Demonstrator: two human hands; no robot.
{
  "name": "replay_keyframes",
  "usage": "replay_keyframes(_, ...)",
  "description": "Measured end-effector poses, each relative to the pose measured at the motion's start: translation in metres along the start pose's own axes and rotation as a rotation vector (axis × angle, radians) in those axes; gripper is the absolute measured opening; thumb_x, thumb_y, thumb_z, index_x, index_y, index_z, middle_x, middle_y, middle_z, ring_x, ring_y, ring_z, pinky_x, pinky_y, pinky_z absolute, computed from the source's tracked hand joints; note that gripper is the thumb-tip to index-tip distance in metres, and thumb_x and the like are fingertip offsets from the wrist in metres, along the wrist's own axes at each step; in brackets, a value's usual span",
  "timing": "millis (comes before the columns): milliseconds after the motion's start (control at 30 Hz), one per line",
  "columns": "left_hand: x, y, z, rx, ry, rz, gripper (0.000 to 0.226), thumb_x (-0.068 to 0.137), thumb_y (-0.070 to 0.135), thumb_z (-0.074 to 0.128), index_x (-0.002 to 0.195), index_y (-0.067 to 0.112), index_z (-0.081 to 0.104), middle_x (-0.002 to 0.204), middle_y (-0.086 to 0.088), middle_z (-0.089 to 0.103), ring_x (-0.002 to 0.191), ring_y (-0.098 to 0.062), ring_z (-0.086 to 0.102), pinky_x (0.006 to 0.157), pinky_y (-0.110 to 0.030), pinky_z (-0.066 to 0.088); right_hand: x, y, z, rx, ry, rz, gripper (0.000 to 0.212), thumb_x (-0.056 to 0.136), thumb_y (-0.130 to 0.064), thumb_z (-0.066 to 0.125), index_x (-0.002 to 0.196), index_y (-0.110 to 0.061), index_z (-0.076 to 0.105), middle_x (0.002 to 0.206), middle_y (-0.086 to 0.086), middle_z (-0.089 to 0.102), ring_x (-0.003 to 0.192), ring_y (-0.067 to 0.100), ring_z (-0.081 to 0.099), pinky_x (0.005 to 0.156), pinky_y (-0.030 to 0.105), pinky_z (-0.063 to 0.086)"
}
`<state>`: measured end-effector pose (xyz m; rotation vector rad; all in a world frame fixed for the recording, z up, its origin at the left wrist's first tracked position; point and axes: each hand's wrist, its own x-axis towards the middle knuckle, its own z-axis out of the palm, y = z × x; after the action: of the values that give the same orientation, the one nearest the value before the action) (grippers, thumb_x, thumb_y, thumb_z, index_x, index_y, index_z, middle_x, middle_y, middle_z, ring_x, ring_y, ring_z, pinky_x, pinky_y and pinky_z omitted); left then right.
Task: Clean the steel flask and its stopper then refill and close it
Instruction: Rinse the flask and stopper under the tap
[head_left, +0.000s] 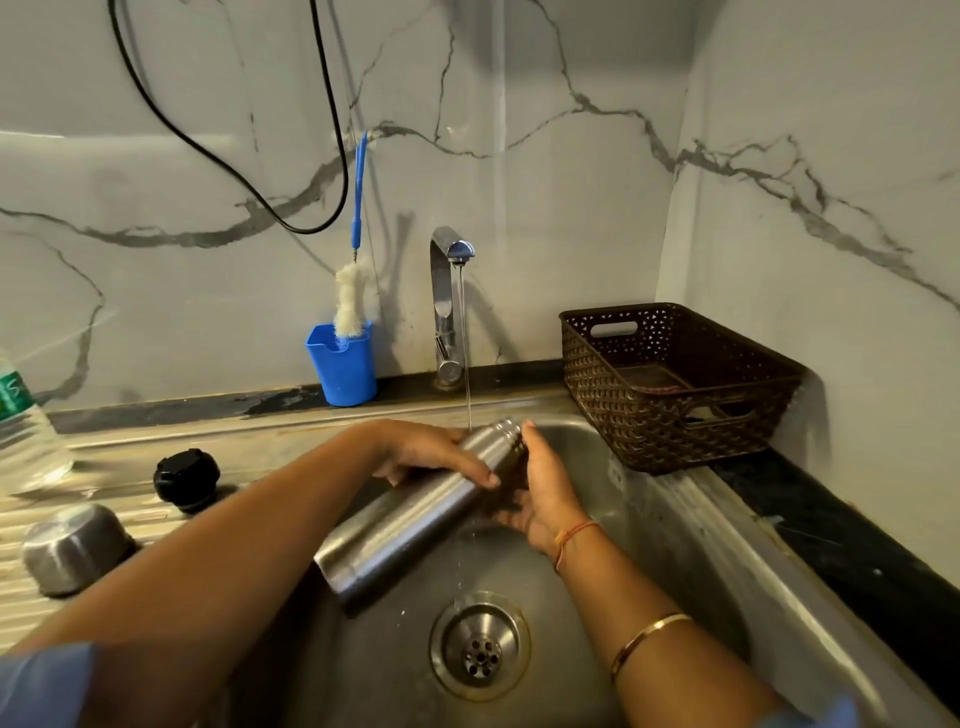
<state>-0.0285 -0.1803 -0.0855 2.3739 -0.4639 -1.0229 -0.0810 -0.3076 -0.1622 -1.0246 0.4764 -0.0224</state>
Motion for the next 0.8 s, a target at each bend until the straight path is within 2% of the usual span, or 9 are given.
replay_keyframes(100, 0.000, 0.009, -0.002, 0.263, -0.025, -0.040, 0.073, 0.075, 0.032, 0.077, 0.137, 0.027, 0.037, 0.128, -0.005, 0.054, 0.111, -0.023, 0.054, 0.094, -0.038, 0.047, -0.001, -0.002, -0.002, 0.110, 0.041, 0.027, 0.057, 0.089, -0.052, 0.052, 0.133, -0.016, 0.043, 0.119, 0.016, 0.059, 0.095, 0.030, 0.062, 0.067, 0.043, 0.054)
replay_keyframes(167, 0.001, 0.017, -0.002, 0.444, 0.015, -0.020, 0.075, 0.074, 0.029, 0.078, 0.137, 0.025, 0.038, 0.133, -0.004, 0.049, 0.115, -0.022, 0.048, 0.097, -0.035, 0.041, -0.003, -0.003, -0.003, 0.120, 0.046, 0.039, 0.054, 0.091, -0.047, 0.052, 0.133, -0.014, 0.043, 0.117, 0.017, 0.060, 0.088, 0.029, 0.062, 0.064, 0.042, 0.050)
replay_keyframes(233, 0.003, 0.025, -0.001, 0.599, 0.071, -0.002, 0.079, 0.073, 0.026, 0.079, 0.139, 0.023, 0.037, 0.135, -0.005, 0.049, 0.116, -0.021, 0.046, 0.098, -0.034, 0.038, -0.004, -0.002, -0.003, 0.112, 0.033, 0.054, 0.052, 0.093, -0.045, 0.050, 0.132, -0.011, 0.044, 0.116, 0.017, 0.061, 0.089, 0.029, 0.062, 0.073, 0.044, 0.048)
replay_keyframes(333, 0.006, 0.034, 0.001, 0.935, 0.186, 0.002, 0.091, 0.069, 0.030, 0.081, 0.145, 0.026, 0.031, 0.138, -0.003, 0.048, 0.123, -0.024, 0.046, 0.102, -0.040, 0.039, -0.005, -0.003, -0.003, 0.128, 0.015, 0.091, 0.050, 0.094, -0.043, 0.049, 0.129, -0.008, 0.048, 0.114, 0.017, 0.061, 0.102, 0.031, 0.059, 0.088, 0.044, 0.042)
replay_keyframes(433, 0.008, 0.040, 0.004, 1.250, 0.305, -0.004, 0.098, 0.070, 0.032, 0.081, 0.148, 0.034, 0.023, 0.135, -0.005, 0.047, 0.119, -0.025, 0.049, 0.087, -0.036, 0.042, -0.007, -0.006, -0.003, 0.164, 0.007, 0.122, 0.046, 0.095, -0.040, 0.048, 0.127, -0.005, 0.050, 0.123, 0.018, 0.057, 0.119, 0.036, 0.051, 0.103, 0.046, 0.035)
replay_keyframes(500, 0.010, 0.042, 0.006, 1.384, 0.374, 0.000, 0.100, 0.071, 0.029, 0.081, 0.149, 0.037, 0.019, 0.135, -0.011, 0.042, 0.118, -0.027, 0.050, 0.081, -0.036, 0.042, -0.007, -0.006, -0.003, 0.174, 0.008, 0.135, 0.045, 0.097, -0.037, 0.046, 0.127, -0.004, 0.049, 0.129, 0.019, 0.053, 0.126, 0.038, 0.044, 0.107, 0.047, 0.030)
replay_keyframes(600, 0.014, 0.041, 0.008, 1.528, 0.476, 0.047, 0.092, 0.074, 0.029, 0.079, 0.145, 0.040, 0.022, 0.136, -0.013, 0.038, 0.119, -0.031, 0.049, 0.092, -0.042, 0.042, -0.007, -0.006, -0.002, 0.203, 0.007, 0.148, 0.046, 0.098, -0.035, 0.044, 0.130, -0.003, 0.046, 0.137, 0.020, 0.046, 0.132, 0.038, 0.036, 0.110, 0.046, 0.027)
replay_keyframes(700, 0.015, 0.042, 0.008, 1.635, 0.577, 0.175, 0.071, 0.085, 0.036, 0.067, 0.143, 0.040, 0.027, 0.136, -0.013, 0.040, 0.121, -0.032, 0.047, 0.103, -0.046, 0.034, -0.006, -0.007, -0.001, 0.234, 0.002, 0.158, 0.048, 0.098, -0.035, 0.042, 0.136, -0.004, 0.042, 0.142, 0.020, 0.041, 0.136, 0.039, 0.031, 0.111, 0.046, 0.025)
replay_keyframes(800, 0.014, 0.039, 0.005, 1.707, 0.645, 0.301, 0.064, 0.088, 0.038, 0.061, 0.143, 0.039, 0.028, 0.138, -0.013, 0.038, 0.123, -0.033, 0.045, 0.109, -0.049, 0.026, -0.007, -0.007, 0.000, 0.263, -0.012, 0.167, 0.049, 0.099, -0.036, 0.040, 0.139, -0.007, 0.040, 0.145, 0.020, 0.037, 0.136, 0.039, 0.030, 0.110, 0.045, 0.027)
